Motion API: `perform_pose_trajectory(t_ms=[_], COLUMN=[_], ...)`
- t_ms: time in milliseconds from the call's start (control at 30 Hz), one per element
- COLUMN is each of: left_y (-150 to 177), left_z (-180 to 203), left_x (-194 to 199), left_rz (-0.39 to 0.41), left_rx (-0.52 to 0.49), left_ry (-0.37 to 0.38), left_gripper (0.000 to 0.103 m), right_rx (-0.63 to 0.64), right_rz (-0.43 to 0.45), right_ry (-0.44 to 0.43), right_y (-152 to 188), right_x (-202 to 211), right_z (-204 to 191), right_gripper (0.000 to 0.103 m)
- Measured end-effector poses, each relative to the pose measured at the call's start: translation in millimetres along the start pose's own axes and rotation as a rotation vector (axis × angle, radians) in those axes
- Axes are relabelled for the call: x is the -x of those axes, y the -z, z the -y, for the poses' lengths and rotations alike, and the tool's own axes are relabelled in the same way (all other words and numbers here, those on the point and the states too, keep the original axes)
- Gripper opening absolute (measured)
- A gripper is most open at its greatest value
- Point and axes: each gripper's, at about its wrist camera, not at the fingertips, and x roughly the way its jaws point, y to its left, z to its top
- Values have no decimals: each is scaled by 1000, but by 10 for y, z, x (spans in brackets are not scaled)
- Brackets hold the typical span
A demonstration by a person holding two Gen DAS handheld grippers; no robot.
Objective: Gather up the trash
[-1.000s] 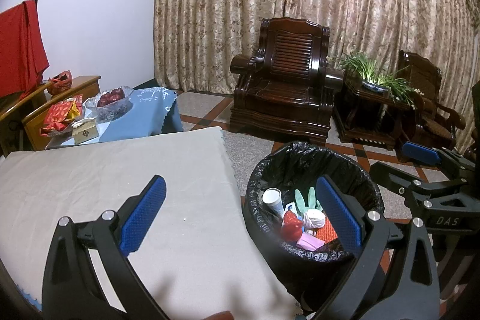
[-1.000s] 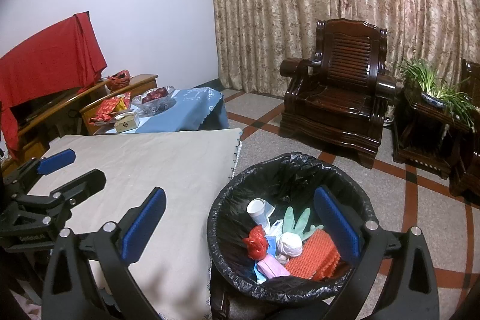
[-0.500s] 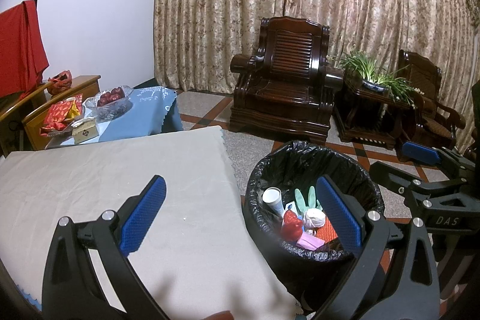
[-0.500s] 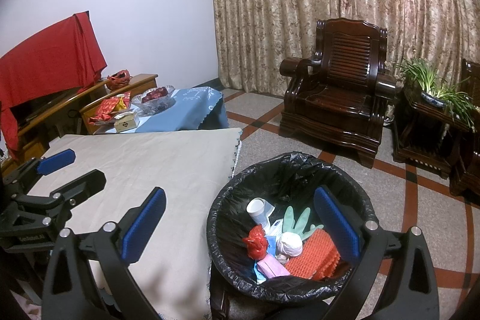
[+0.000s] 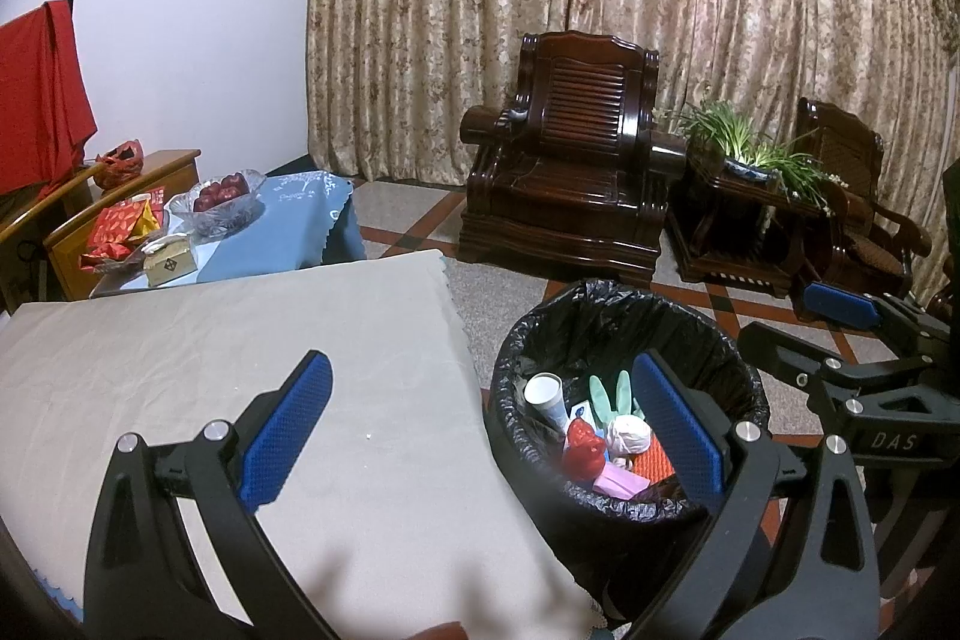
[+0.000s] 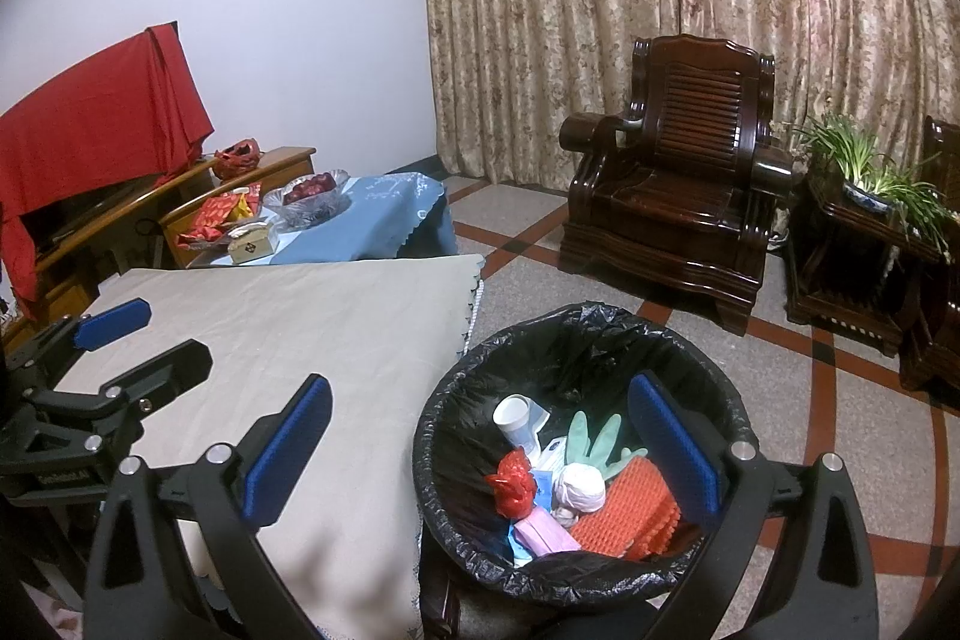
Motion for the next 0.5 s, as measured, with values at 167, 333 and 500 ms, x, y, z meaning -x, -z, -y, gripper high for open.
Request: perform_pose_trajectory(t_ms=[167, 333, 500], left_y=[-3, -5, -7], left_z=[7, 11, 17], left_x=[-1, 4, -3], left_rz=[-2, -2, -3], left_rx=[0, -1, 0], left_ry=[0, 0, 0], left_gripper=[97, 97, 97], right_rx=[0, 0, 0], right_rz=[-2, -2, -2], right_ry=[1, 1, 1], right_y=[-5, -6, -8], right_x=[-2, -2, -2], right_z=[-4, 1, 2], right_gripper=[97, 97, 97])
